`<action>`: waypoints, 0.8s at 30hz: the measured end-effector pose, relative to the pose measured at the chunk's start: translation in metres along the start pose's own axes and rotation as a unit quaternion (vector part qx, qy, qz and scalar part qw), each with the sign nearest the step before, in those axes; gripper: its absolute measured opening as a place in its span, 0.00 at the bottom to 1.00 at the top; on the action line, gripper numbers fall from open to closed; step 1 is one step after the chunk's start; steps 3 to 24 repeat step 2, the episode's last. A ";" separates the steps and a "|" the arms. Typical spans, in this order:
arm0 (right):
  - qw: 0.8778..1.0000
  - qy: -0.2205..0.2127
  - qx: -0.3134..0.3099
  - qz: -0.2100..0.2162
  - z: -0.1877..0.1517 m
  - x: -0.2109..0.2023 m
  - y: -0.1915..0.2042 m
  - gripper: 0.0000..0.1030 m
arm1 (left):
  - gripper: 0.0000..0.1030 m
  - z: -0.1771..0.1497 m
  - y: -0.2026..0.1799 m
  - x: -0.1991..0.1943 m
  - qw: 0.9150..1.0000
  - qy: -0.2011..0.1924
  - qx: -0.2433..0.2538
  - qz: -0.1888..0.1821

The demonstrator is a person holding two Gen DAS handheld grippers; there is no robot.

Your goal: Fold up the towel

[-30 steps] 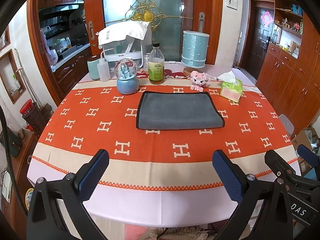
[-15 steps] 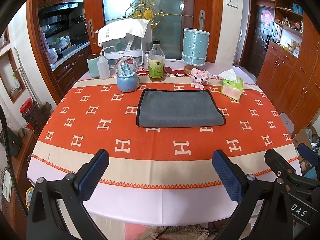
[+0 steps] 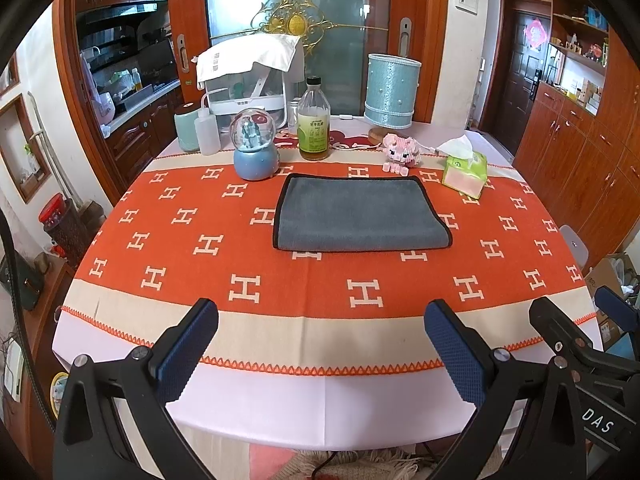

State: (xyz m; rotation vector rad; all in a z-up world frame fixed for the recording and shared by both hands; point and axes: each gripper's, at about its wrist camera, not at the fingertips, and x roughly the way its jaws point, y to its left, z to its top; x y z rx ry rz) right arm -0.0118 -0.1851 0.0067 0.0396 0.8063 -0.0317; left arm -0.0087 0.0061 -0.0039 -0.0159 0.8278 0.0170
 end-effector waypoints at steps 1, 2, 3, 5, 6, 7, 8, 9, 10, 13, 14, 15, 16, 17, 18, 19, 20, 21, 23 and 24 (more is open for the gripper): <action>1.000 0.000 0.000 0.000 0.000 -0.001 0.000 1.00 | 0.99 -0.001 0.000 0.001 1.000 0.001 0.001 0.000; 1.000 0.001 0.000 0.000 0.000 0.000 0.000 1.00 | 0.99 0.001 0.000 0.001 1.000 0.000 0.000 0.000; 1.000 0.001 0.000 0.000 0.000 0.000 0.000 1.00 | 0.99 0.001 0.000 0.001 1.000 0.000 0.000 0.000; 1.000 0.001 0.000 0.000 0.000 0.000 0.000 1.00 | 0.99 0.001 0.000 0.001 1.000 0.000 0.000 0.000; 1.000 0.001 0.000 0.000 0.000 0.000 0.000 1.00 | 0.99 0.001 0.000 0.001 1.000 0.000 0.000 0.000; 1.000 0.001 0.000 0.000 0.000 0.000 0.000 1.00 | 0.99 0.001 0.000 0.001 1.000 0.000 0.000 0.000; 1.000 0.001 0.000 0.000 0.000 0.000 0.000 1.00 | 0.99 0.001 0.000 0.001 1.000 0.000 0.000 0.000; 1.000 0.001 0.000 0.000 0.000 0.000 0.000 1.00 | 0.99 0.001 0.000 0.001 1.000 0.000 0.000 0.000; 1.000 0.001 0.000 0.000 0.000 0.000 0.000 1.00 | 0.99 0.001 0.000 0.001 1.000 0.000 0.000 0.000; 1.000 0.001 0.000 0.000 0.000 0.000 0.000 1.00 | 0.99 0.001 0.000 0.001 1.000 0.000 0.000 0.000; 1.000 0.001 0.000 0.000 0.000 0.000 0.000 1.00 | 0.99 0.001 0.000 0.001 1.000 0.000 0.000 0.000; 1.000 0.001 0.000 0.000 0.000 0.000 0.000 1.00 | 0.99 0.001 0.000 0.001 1.000 0.000 0.000 0.000; 1.000 0.001 0.000 0.000 0.000 0.000 0.000 1.00 | 0.99 0.001 0.000 0.001 1.000 0.000 0.000 0.000; 1.000 0.001 0.000 0.000 0.000 0.000 0.000 1.00 | 0.99 0.001 0.000 0.001 1.000 0.000 0.000 0.000; 1.000 0.001 0.000 0.000 0.000 0.000 0.000 1.00 | 0.99 0.001 0.000 0.001 1.000 0.000 0.000 0.000; 1.000 0.001 0.000 0.000 0.000 0.000 0.000 1.00 | 0.99 0.001 0.000 0.001 1.000 0.000 0.000 0.000; 1.000 0.001 0.000 0.000 0.000 0.000 0.000 1.00 | 0.99 0.001 0.000 0.001 1.000 0.000 0.000 0.000; 1.000 0.001 0.000 0.000 0.000 0.000 0.000 1.00 | 0.99 0.001 0.000 0.001 1.000 0.000 0.000 0.000; 1.000 0.001 0.000 0.000 0.000 0.000 0.000 1.00 | 0.99 0.001 0.000 0.001 1.000 0.000 0.000 0.000; 1.000 0.001 0.000 0.000 0.000 0.000 0.000 1.00 | 0.99 0.001 0.000 0.001 1.000 0.000 0.000 0.000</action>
